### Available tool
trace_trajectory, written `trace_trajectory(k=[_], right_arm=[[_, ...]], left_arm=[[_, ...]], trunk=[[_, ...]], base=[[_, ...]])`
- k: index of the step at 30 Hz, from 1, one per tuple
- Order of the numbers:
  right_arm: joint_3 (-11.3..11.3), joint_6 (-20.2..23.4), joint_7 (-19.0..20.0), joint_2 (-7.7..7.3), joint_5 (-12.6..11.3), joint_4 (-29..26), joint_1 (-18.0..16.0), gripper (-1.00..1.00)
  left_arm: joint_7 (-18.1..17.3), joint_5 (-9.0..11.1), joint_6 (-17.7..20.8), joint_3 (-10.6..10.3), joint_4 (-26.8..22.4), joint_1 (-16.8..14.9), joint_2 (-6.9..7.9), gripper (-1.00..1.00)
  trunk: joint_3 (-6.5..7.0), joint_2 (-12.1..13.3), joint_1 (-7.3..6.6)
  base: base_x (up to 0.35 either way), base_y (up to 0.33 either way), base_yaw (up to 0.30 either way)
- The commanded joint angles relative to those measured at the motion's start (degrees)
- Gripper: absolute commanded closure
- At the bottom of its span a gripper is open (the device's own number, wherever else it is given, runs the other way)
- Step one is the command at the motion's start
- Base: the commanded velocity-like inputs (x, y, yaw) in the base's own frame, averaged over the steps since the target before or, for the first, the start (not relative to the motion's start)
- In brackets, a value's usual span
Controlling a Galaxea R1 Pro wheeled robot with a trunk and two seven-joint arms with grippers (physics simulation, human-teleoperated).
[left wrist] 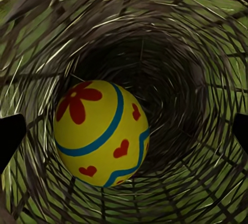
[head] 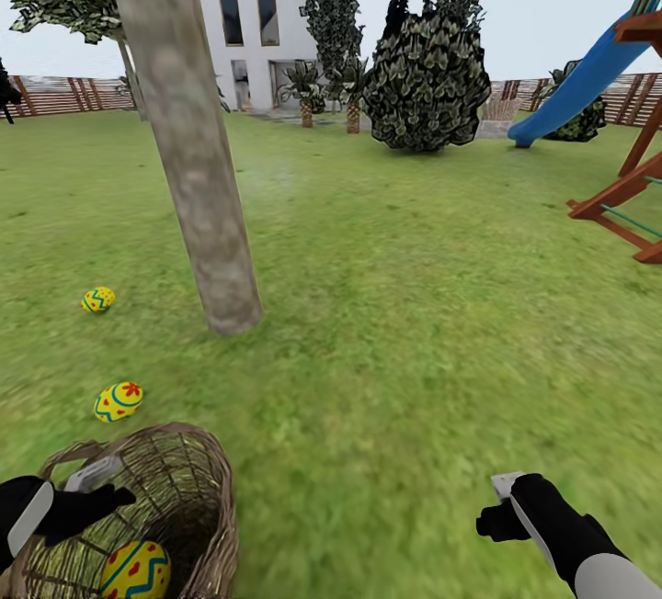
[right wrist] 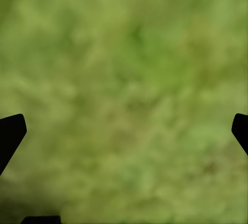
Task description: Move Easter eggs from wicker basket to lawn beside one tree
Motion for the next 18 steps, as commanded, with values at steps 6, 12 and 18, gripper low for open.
trace_trajectory(k=[6,12,18], right_arm=[[0.19,0.16,0.8,-0.53,0.39,-0.09,-0.02,-1.0],[0.19,-0.34,1.01,-0.76,0.35,1.56,-0.02,-1.0],[0.25,-0.14,0.85,-0.54,0.43,1.75,-0.02,-1.0]], left_arm=[[-0.48,-0.22,0.29,0.26,-0.01,-0.03,-0.04,-1.0],[-0.48,-0.35,0.3,0.26,0.0,-0.03,-1.19,-1.0],[-0.46,-0.35,0.27,0.26,0.0,-0.03,-1.43,-1.0]], trunk=[[-0.64,-0.85,0.46],[-0.64,-0.85,0.46],[-0.64,-0.85,0.46]], base=[[0.0,0.0,0.0],[0.0,0.0,0.0],[0.0,0.0,0.0]])
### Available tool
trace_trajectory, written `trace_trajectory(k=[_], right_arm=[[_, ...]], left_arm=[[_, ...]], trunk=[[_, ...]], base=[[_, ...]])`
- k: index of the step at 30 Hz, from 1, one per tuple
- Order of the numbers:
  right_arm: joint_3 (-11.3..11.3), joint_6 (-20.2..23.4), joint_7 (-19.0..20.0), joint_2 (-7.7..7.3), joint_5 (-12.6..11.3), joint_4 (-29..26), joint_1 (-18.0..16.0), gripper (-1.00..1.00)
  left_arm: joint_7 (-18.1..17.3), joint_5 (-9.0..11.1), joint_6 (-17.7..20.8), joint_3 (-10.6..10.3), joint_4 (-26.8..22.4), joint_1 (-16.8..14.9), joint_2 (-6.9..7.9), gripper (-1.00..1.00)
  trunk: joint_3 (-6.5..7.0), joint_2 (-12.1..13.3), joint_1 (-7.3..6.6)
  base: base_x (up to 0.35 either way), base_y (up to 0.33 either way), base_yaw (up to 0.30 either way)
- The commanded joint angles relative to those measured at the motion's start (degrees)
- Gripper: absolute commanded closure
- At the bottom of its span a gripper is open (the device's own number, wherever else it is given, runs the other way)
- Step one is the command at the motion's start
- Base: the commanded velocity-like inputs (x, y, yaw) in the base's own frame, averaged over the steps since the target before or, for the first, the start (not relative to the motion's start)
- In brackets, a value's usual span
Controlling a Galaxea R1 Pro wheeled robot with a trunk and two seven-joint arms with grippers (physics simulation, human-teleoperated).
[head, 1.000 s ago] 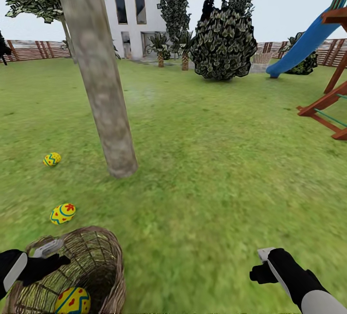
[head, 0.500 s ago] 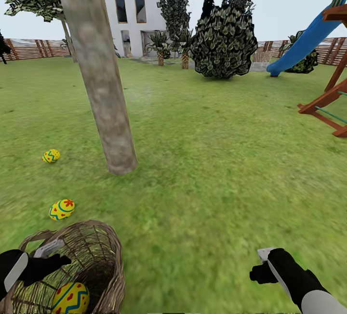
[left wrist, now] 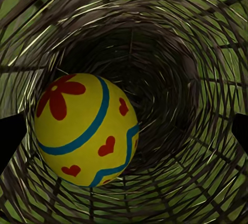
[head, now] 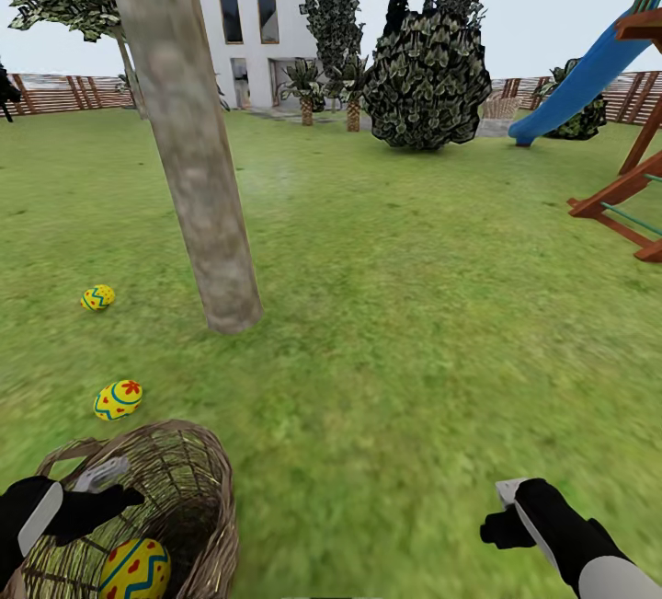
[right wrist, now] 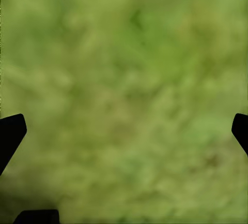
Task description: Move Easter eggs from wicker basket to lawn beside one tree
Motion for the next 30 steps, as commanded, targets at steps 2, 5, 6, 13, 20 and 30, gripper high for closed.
trace_trajectory(k=[2,5,6,13,20,30], right_arm=[[0.26,0.26,0.32,0.02,0.52,-0.09,-0.02,-1.0],[0.23,0.26,0.31,0.06,0.52,-0.09,-0.02,-1.0],[0.23,0.26,0.3,0.06,0.52,-0.09,-0.02,-1.0],[0.27,0.26,0.24,0.15,0.52,-0.09,-0.02,-1.0],[0.23,0.26,0.16,0.24,0.53,-0.08,-0.02,-1.0],[0.21,0.26,0.15,0.16,0.54,-0.09,-0.02,-1.0]], left_arm=[[-0.25,-0.26,0.32,0.26,-0.04,-0.02,-0.07,-1.0],[-0.14,-0.29,0.32,0.26,-0.04,-0.02,-0.14,-1.0],[-0.11,-0.29,0.32,0.26,-0.04,-0.02,-0.17,-1.0],[-0.08,-0.26,0.32,0.26,-0.04,-0.02,-0.31,-1.0],[-0.14,-0.3,0.32,0.26,-0.04,-0.02,-1.15,-1.0],[-0.22,-0.3,0.3,0.26,-0.04,-0.02,-1.1,-1.0]], trunk=[[-0.27,-0.03,0.01],[-0.94,-0.07,0.09],[-1.16,-0.09,0.12],[-2.71,-0.18,0.3],[-4.26,-0.28,0.48],[-6.48,-0.41,0.74]], base=[[0.0,0.0,0.0],[0.0,0.0,0.0],[0.0,0.0,0.0],[0.0,0.0,0.0],[0.0,0.0,0.0],[0.0,0.0,0.0]])
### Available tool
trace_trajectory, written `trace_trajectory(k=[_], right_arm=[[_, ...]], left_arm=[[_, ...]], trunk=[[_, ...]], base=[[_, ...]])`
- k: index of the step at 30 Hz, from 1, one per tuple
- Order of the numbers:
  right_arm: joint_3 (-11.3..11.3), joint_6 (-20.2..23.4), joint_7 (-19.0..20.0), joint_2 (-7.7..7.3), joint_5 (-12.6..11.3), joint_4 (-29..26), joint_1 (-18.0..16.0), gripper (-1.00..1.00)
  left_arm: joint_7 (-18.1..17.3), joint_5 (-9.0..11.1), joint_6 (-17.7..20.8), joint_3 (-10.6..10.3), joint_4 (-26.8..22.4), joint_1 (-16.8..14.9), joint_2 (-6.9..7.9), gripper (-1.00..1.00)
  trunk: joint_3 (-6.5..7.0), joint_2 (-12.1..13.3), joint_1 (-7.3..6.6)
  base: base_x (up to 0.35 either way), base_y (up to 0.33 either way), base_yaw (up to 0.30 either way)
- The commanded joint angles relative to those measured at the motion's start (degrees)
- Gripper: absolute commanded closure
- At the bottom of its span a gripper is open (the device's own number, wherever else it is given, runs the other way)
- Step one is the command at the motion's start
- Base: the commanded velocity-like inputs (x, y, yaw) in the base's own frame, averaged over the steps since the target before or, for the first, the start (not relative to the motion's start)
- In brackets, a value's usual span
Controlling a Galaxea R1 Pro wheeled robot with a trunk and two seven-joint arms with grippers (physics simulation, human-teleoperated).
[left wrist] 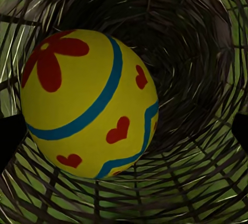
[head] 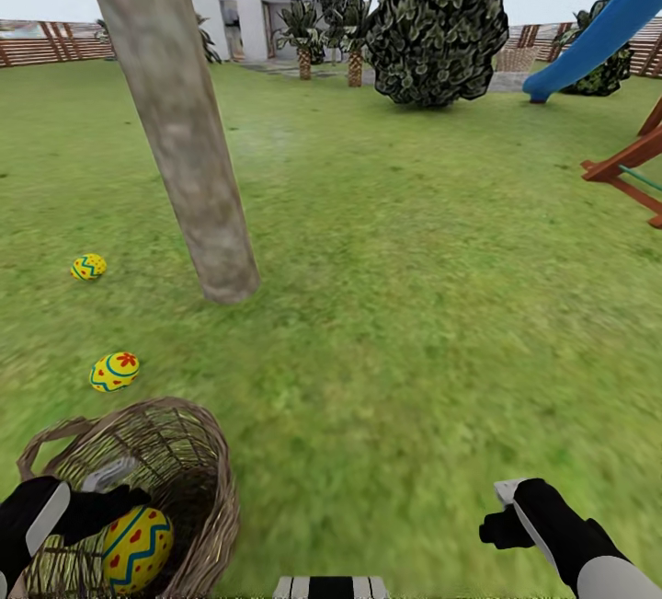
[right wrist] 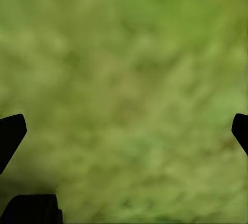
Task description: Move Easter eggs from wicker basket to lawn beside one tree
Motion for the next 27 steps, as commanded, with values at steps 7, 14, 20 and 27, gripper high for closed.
trace_trajectory(k=[7,14,20,27], right_arm=[[0.33,0.24,0.43,0.02,0.57,-0.09,-0.02,-1.0],[0.35,0.24,0.4,-0.03,0.58,-0.09,-0.02,-1.0],[0.35,0.24,0.36,0.03,0.58,-0.09,-0.02,-1.0],[0.35,0.24,0.26,0.11,0.58,-0.09,-0.02,-1.0]], left_arm=[[-0.31,-0.21,-1.71,0.26,-0.07,-0.02,-0.23,-1.0],[-0.3,0.12,-1.86,0.26,-0.05,-0.02,-0.26,-1.0],[-0.15,0.12,-1.94,0.35,-0.04,-0.02,-0.61,-1.0],[-0.15,-0.11,-1.95,0.33,0.05,-0.02,-1.67,-1.0]], trunk=[[-1.6,-0.12,0.17],[-2.05,-0.14,0.22],[-2.05,-0.14,0.22],[-2.05,-0.14,0.22]], base=[[0.0,0.0,0.0],[0.0,0.21,0.0],[0.0,0.013,0.0],[0.0,0.0,0.0]])
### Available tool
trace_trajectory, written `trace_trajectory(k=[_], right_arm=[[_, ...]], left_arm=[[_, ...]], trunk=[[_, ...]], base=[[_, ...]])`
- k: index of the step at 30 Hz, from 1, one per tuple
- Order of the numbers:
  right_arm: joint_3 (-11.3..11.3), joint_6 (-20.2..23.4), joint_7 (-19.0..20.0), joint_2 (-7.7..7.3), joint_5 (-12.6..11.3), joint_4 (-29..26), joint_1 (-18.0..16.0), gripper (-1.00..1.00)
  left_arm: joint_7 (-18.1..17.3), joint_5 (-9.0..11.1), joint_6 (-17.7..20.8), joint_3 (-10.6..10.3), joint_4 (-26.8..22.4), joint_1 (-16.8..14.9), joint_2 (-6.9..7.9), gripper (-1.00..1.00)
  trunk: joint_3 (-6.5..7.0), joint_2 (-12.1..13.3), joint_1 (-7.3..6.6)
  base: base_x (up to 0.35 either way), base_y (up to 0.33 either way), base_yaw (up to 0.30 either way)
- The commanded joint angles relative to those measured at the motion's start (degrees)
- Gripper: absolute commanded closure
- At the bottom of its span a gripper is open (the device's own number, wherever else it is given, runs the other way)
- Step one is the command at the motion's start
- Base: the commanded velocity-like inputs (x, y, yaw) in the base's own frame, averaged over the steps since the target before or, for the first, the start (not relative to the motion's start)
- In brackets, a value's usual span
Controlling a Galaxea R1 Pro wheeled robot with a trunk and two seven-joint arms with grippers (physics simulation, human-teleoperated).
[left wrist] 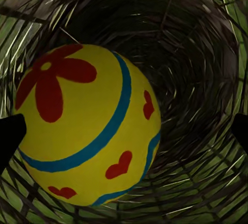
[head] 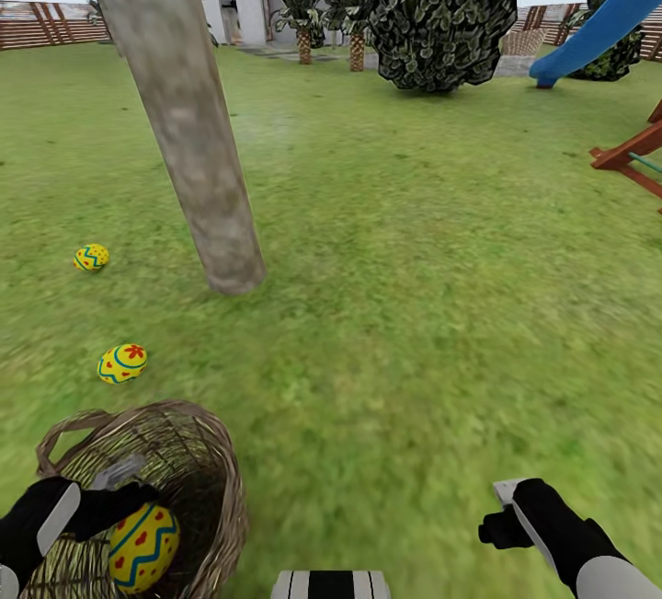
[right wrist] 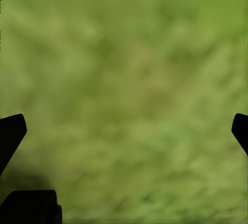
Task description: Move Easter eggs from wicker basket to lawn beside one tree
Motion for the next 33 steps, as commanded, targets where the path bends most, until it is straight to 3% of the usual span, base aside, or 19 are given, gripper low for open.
trace_trajectory(k=[1,3,13,19,27,29,33], right_arm=[[0.27,0.24,0.38,-0.05,0.52,-0.09,-0.01,-1.0],[0.27,0.24,0.38,-0.05,0.52,-0.09,-0.01,-1.0],[0.33,0.24,0.32,0.01,0.52,-0.02,-0.01,-1.0],[0.32,0.24,0.26,0.04,0.52,0.0,-0.01,-1.0],[0.28,0.24,0.28,0.03,0.5,0.0,-0.01,-1.0],[0.27,0.24,0.27,-0.03,0.52,0.0,-0.01,-1.0],[0.27,0.24,0.32,-0.05,0.52,0.0,-0.01,-1.0]], left_arm=[[-0.24,-0.15,0.34,0.22,-0.04,-0.02,-0.37,-1.0],[-0.19,-0.15,0.34,0.19,-0.04,-0.02,-0.95,-1.0],[-0.18,-0.3,0.34,0.19,-0.04,-0.02,-1.17,-1.0],[-0.18,-0.28,0.34,0.19,-0.04,0.0,-1.14,-1.0],[-0.15,-0.92,0.34,0.47,-0.12,0.0,-0.13,-1.0],[-0.21,-0.92,0.34,0.47,-0.13,-0.02,1.61,-1.0],[-0.18,-0.94,0.34,0.37,-0.13,-0.02,2.09,-1.0]], trunk=[[-0.04,-0.02,-0.01],[-0.49,-0.05,0.04],[-2.7,-0.18,0.3],[-2.7,-0.18,0.3],[-2.7,-0.18,0.3],[-2.7,-0.18,0.3],[-2.7,-0.18,0.3]], base=[[0.0,0.0,0.0],[0.0,0.0,0.0],[0.0,0.0,0.0],[0.0,0.0,0.0],[0.0,0.0,0.0],[0.0,0.0,0.0],[0.0,0.0,0.0]])
